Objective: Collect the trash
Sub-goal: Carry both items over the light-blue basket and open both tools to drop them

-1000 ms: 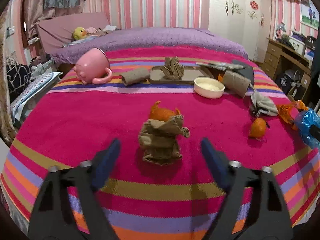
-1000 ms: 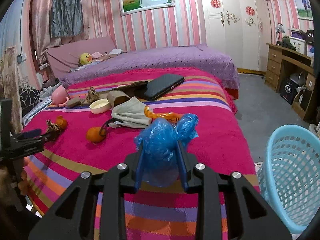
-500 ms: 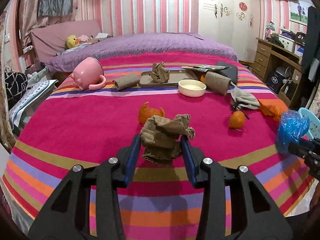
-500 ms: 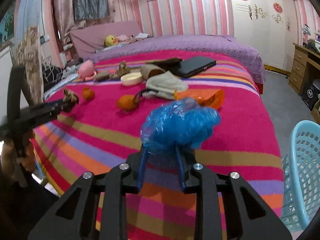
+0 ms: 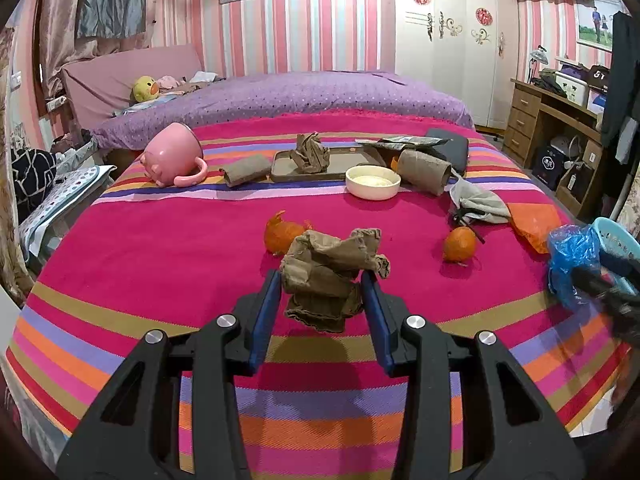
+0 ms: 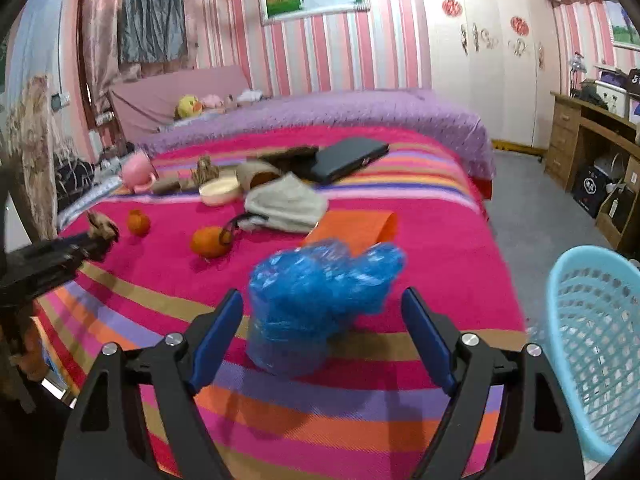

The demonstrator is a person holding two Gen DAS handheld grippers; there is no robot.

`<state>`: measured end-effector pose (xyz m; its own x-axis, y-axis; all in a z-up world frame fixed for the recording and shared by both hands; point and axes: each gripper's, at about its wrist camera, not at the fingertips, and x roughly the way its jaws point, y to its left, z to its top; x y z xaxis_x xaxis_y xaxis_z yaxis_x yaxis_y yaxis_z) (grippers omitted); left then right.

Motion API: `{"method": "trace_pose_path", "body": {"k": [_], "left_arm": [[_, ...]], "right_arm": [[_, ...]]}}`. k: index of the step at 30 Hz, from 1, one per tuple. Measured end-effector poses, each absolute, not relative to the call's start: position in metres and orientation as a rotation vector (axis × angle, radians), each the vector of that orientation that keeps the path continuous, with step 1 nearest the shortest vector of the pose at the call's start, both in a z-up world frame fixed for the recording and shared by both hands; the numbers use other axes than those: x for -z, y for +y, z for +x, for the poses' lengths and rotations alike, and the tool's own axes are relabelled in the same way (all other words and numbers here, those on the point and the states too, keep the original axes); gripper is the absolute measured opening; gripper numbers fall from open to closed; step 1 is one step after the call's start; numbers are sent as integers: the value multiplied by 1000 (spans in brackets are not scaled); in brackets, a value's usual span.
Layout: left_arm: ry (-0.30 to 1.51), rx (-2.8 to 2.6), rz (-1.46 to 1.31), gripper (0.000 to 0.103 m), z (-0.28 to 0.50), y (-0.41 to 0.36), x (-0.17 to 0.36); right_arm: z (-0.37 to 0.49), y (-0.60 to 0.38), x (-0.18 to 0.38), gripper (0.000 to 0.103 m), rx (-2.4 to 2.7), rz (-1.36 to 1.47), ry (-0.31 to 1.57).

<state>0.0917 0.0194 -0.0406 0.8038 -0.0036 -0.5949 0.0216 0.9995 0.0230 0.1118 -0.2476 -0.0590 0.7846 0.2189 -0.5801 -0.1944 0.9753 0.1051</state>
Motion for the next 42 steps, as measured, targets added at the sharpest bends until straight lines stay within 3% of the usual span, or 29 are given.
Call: {"method": "trace_pose_path", "body": {"k": [1,2,4,9,16,24,29,42], "left_arm": [[636,13,29,40,92,19,41],[636,12,28,40,93,18,40],[636,9,22,40,94,16,39],[586,-4,34,40,88,-1,18],[515,74,42,40,93,-83,-12],[548,265,69,40,96,-210,-2],[598,382,89,40,96,-286,18],[670,476,163,42,113,-386,51]], "right_arm": [[114,-245,63,44,-237,38,644],[115,-242,64,33,-253,37,654],[106,-243,54,31,-255,24,618],[71,-285,6,31,-228,29,499],[71,-395,-19,31,-84,40,512],[54,-516,0,31,115,136,527],[56,-539,7,31,172,94,543],[47,-583,24,31,208,154,548]]}}
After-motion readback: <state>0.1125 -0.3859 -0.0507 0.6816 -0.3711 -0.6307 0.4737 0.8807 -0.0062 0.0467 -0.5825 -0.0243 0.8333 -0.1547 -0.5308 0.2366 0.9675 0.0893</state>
